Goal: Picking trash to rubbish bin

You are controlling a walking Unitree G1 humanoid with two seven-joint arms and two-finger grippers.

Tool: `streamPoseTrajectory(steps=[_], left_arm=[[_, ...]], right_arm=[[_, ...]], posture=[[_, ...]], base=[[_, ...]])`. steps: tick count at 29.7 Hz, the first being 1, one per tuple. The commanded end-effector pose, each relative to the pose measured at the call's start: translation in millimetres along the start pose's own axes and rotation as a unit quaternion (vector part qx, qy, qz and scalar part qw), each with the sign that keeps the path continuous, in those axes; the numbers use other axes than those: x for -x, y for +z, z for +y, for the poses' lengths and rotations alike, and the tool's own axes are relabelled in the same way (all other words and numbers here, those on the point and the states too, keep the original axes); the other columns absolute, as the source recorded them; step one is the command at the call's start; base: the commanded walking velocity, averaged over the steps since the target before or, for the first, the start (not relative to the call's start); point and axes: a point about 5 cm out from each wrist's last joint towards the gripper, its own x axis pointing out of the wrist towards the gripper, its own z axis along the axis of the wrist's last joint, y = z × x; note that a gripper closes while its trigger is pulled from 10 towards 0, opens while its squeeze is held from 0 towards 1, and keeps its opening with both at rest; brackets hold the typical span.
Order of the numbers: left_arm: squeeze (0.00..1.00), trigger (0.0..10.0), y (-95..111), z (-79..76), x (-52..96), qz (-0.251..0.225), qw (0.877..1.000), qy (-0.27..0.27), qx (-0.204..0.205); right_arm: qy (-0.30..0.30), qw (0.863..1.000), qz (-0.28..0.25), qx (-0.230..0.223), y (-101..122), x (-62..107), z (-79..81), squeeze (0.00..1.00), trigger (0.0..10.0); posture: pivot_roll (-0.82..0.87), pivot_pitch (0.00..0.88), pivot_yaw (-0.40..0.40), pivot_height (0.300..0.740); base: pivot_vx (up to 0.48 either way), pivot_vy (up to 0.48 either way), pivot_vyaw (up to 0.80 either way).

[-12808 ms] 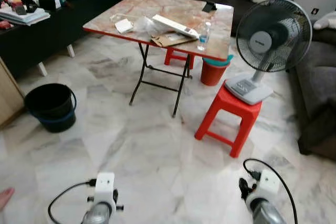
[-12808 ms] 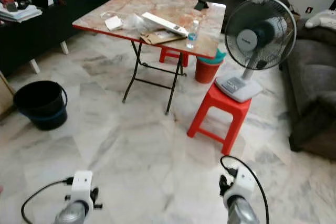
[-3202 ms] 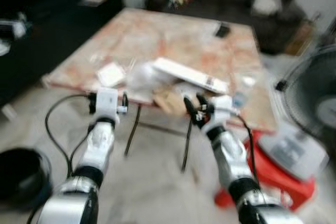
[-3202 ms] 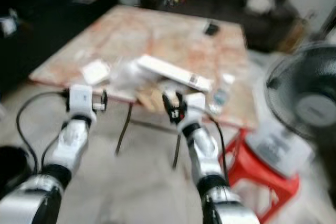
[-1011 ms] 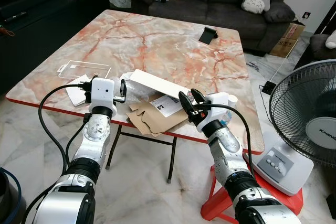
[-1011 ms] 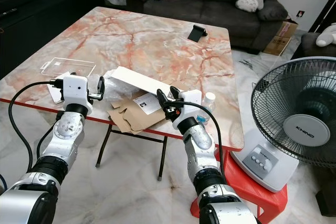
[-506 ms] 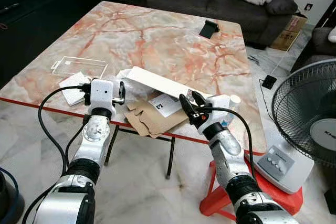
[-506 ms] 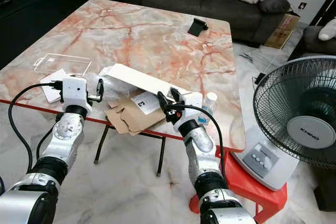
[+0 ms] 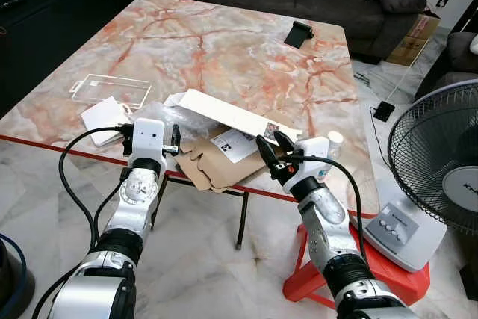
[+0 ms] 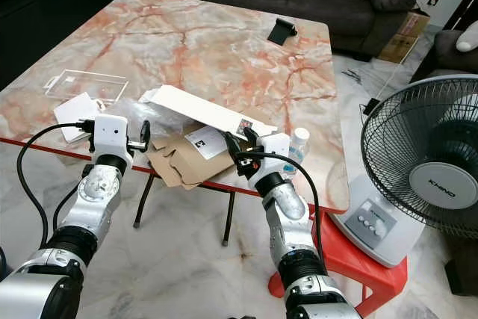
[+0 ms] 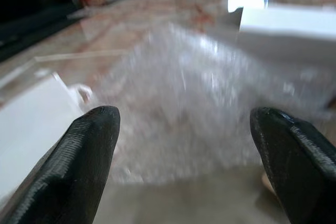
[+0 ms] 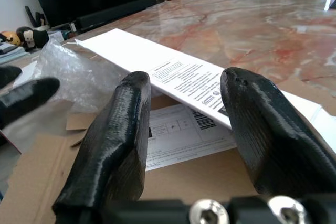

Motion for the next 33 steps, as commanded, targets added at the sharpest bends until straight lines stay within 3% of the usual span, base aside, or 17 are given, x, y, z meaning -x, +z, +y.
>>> streamPoseTrajectory(steps=[1, 5, 15, 28, 29, 30, 31, 32, 33], left_arm=[[0.00, 10.0, 0.4, -5.7, -3.0, 0.011, 1.000, -0.014, 0.009], [0.00, 10.0, 1.7, -4.9, -7.5, 0.023, 1.000, -0.003, 0.004], [0.00, 10.0, 19.1, -5.9, -18.3, 0.001, 1.000, -0.002, 0.012], [0.00, 10.0, 17.3, -8.7, -23.8, 0.038, 0.999, 0.007, 0.005], [0.00, 9.0, 17.9, -9.2, -24.2, 0.038, 0.999, 0.006, 0.006], [0.00, 4.6, 18.4, -9.8, -24.6, 0.038, 0.999, 0.005, 0.006], [0.00, 2.7, 19.0, -10.4, -25.0, 0.038, 0.999, 0.004, 0.006], [0.00, 0.2, 19.8, -11.1, -25.5, 0.037, 0.999, 0.002, 0.006], [0.00, 0.0, 21.0, -11.7, -26.1, 0.035, 0.999, 0.002, 0.007]], right_arm=[[-0.003, 1.000, -0.003, -0.003, 1.0, 1.9, -1.0, 0.00, 10.0], [0.000, 1.000, -0.002, -0.003, 0.9, 3.4, 0.1, 0.00, 10.0], [-0.004, 1.000, 0.000, -0.002, 0.1, 6.7, -0.4, 0.00, 10.0], [-0.002, 1.000, 0.005, -0.003, -1.3, 9.6, 1.5, 0.00, 10.0], [-0.002, 1.000, 0.005, -0.004, -1.4, 9.7, 1.6, 0.00, 10.0], [-0.003, 1.000, 0.005, -0.004, -1.6, 9.9, 1.8, 0.00, 10.0], [-0.003, 1.000, 0.006, -0.004, -2.0, 10.2, 2.0, 0.00, 10.0], [-0.003, 1.000, 0.006, -0.004, -2.2, 10.4, 2.1, 0.00, 10.0], [-0.003, 1.000, 0.007, -0.004, -2.5, 10.7, 2.2, 0.00, 10.0]], posture=[[-0.04, 0.123, -0.141, 0.740], [-0.05, 0.125, -0.139, 0.740], [-0.06, 0.123, -0.133, 0.740], [-0.07, 0.109, -0.132, 0.740], [-0.07, 0.109, -0.132, 0.740], [-0.07, 0.109, -0.131, 0.740], [-0.07, 0.108, -0.131, 0.740], [-0.07, 0.106, -0.130, 0.740], [-0.07, 0.105, -0.129, 0.740]], base=[[0.000, 0.000, 0.00], [0.000, 0.000, 0.00], [0.000, 0.000, 0.00], [0.000, 0.000, 0.00], [0.000, 0.000, 0.00], [0.000, 0.000, 0.00], [0.000, 0.000, 0.00], [0.000, 0.000, 0.00], [0.000, 0.000, 0.00]])
